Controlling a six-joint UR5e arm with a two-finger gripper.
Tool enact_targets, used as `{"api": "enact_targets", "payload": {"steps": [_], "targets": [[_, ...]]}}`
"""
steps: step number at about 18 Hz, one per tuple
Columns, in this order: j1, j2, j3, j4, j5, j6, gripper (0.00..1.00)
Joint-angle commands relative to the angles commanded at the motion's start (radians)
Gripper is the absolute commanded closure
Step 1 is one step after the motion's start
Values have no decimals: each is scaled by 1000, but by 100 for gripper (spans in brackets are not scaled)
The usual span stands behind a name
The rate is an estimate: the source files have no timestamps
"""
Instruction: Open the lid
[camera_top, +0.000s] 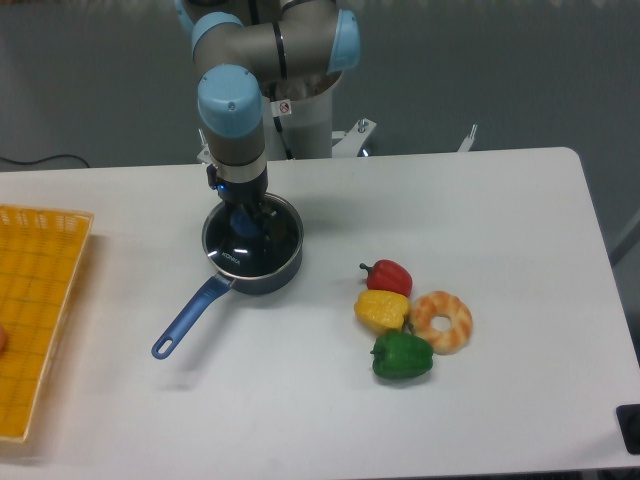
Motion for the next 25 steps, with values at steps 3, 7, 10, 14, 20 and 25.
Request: {"api": "enact_targets", "payload": {"steps": [3, 7, 10, 14, 20, 25], "targets": [[-3, 2, 0, -2, 8, 11, 5], [-6, 2, 0, -3, 23, 12, 7], [-15, 0, 0, -3, 41, 11, 7], [-15, -6, 0, -3, 43, 11, 11], [-17, -6, 0, -3, 51, 11, 26], [-17, -6, 2, -3, 51, 11, 34]]}}
